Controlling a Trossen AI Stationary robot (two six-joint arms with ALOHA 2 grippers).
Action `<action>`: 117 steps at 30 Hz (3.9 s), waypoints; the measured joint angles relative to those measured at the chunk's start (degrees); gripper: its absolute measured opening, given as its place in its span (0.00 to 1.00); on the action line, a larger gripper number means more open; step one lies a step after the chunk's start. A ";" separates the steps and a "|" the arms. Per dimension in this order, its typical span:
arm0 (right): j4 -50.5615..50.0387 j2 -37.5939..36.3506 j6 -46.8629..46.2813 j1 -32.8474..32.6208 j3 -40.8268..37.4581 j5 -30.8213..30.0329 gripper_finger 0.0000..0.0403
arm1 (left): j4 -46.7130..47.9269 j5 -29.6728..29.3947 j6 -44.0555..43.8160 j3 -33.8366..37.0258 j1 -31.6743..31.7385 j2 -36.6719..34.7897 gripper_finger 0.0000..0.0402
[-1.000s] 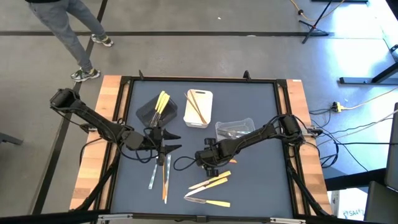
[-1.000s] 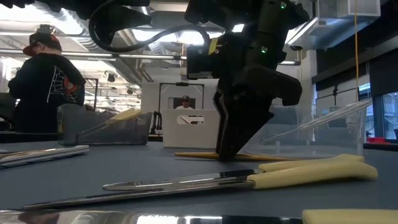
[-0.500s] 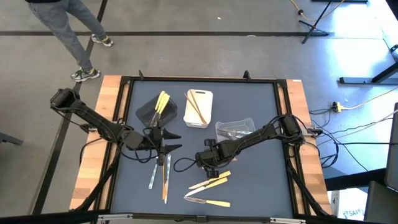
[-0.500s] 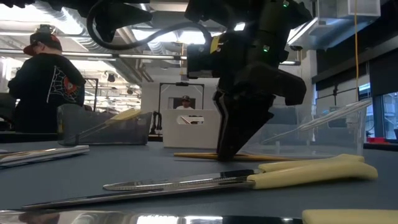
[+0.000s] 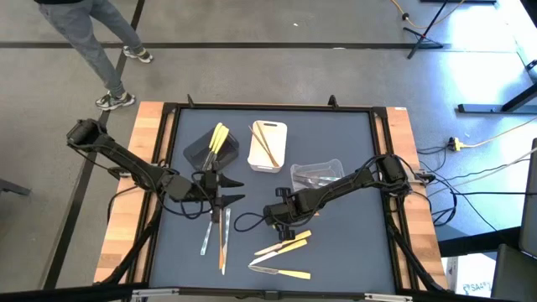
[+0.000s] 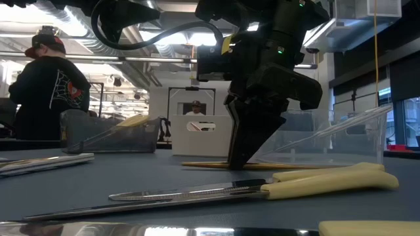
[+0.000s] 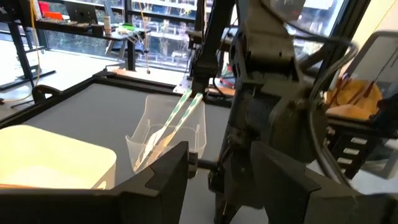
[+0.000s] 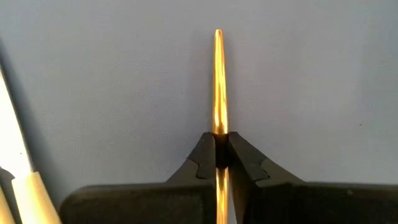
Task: Sort silverware by color (type)
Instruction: Put the right gold knife into the white bin
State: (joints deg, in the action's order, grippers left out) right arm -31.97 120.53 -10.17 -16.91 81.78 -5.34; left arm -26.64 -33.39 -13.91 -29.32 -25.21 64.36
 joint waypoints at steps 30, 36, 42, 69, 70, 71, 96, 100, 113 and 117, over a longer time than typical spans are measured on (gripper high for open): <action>-6.70 0.48 -1.58 0.11 9.85 2.31 0.01 | 12.18 0.04 3.98 -0.04 -0.13 -13.77 0.42; -7.35 0.41 -1.55 0.07 14.71 3.51 0.01 | 14.87 0.05 3.98 -0.04 -0.13 -14.63 0.42; -9.79 0.37 -0.73 0.10 20.83 3.48 0.01 | 20.03 0.04 3.94 -0.04 -0.13 -18.59 0.42; -2.56 0.07 10.54 22.28 35.48 -0.83 0.01 | 44.73 8.08 -16.90 -0.04 -0.11 -25.73 0.42; -1.96 0.07 10.38 23.31 35.47 -1.17 0.01 | 44.76 8.66 -17.12 -0.04 -0.11 -25.73 0.42; -1.66 0.07 9.91 24.26 35.47 -1.25 0.01 | 44.69 9.19 -17.22 -0.04 -0.11 -25.75 0.42; -2.76 9.14 1.53 30.21 35.43 -10.68 0.01 | 46.67 14.22 -31.32 -0.04 -0.13 -25.75 0.42; -2.44 9.58 1.52 30.18 35.48 -10.84 0.01 | 49.83 18.01 -39.99 -0.02 -0.13 -25.75 0.42; -3.31 10.08 -2.41 30.16 33.10 -13.73 0.01 | 57.23 27.62 -58.04 0.00 -0.16 -25.49 0.42; -1.66 10.10 -3.22 30.15 30.12 -13.72 0.01 | 57.75 28.59 -59.56 0.02 -1.32 -24.08 0.42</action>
State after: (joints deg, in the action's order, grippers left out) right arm -33.63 130.63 -13.40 13.25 111.90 -19.06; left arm 31.12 -4.79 -73.48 -29.30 -26.54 40.28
